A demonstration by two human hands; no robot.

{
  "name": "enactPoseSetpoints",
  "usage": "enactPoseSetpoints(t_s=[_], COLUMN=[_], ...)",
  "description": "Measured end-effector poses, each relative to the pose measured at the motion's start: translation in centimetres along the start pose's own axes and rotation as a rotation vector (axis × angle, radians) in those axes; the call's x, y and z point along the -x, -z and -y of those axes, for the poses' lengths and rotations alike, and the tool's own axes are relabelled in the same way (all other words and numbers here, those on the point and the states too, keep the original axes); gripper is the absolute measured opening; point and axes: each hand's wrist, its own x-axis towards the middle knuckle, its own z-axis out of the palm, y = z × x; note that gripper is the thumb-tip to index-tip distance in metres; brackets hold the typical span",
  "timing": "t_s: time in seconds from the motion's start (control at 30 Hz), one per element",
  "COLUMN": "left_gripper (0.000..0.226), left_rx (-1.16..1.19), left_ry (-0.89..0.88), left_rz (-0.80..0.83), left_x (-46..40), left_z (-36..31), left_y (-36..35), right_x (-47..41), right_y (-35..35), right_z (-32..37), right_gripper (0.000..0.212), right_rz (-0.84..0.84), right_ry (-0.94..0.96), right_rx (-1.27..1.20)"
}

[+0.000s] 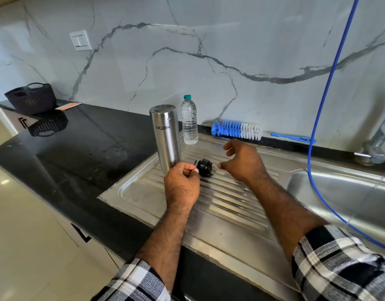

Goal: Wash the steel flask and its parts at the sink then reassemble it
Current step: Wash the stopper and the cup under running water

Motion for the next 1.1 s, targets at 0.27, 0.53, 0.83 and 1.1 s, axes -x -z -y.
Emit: enactPoseSetpoints(t_s=[0.27, 0.53, 0.83, 1.1], left_gripper=[0.012, 0.024, 0.002, 0.019], left_rx=[-0.032, -0.014, 0.173, 0.342], left_ry=[-0.123, -0.128, -0.173, -0.009], left_rz=[0.148, 0.191, 0.418, 0.655], left_x=[-0.3, -0.2, 4.0, 12.8], left_z=[-3.3, -4.0, -9.8, -13.3], left_y=[-2.2, -5.5, -14.4, -23.8], right_x=[0.8, 0.4, 5.8, 9.6], right_y=[3.6, 4.2, 15.7, 21.5], right_z=[-5.1, -5.8, -13.2, -22.0], right_gripper=[0.067, 0.051, 0.04, 0.011], right_rz=[-0.09, 0.018, -0.18, -0.472], right_ry=[-0.012, -0.062, -0.212, -0.488], right_rx=[0.276, 0.131, -0.39, -0.865])
